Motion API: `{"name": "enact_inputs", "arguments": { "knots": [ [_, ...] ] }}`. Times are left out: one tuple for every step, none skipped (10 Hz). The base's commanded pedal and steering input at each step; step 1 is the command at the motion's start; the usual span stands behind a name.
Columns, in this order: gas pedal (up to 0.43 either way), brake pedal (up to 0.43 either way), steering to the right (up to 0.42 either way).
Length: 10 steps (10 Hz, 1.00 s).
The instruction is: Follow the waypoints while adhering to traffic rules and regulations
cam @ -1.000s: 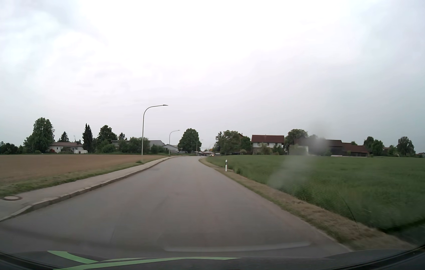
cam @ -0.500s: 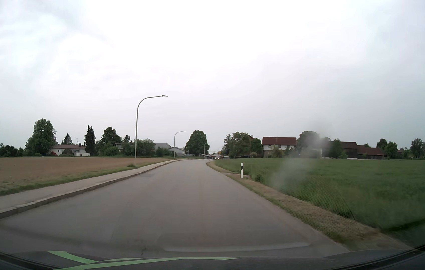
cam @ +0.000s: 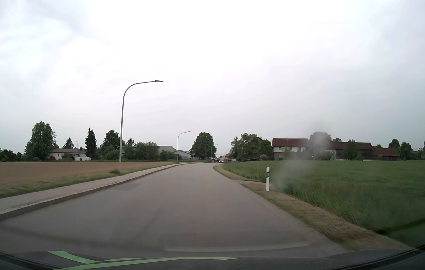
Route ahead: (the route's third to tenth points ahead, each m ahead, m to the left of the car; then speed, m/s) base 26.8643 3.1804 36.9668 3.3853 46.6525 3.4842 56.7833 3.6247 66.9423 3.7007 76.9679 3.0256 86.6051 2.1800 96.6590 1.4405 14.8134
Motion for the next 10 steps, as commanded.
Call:
{"name": "enact_inputs", "arguments": {
  "knots": [
    [0.157, 0.000, -0.012],
    [0.157, 0.000, -0.012],
    [0.157, 0.000, -0.012],
    [0.157, 0.000, -0.010],
    [0.157, 0.000, -0.008],
    [0.157, 0.000, -0.008],
    [0.157, 0.000, -0.008],
    [0.157, 0.000, -0.008],
    [0.157, 0.000, -0.008],
    [0.157, 0.000, -0.008]
  ]
}}
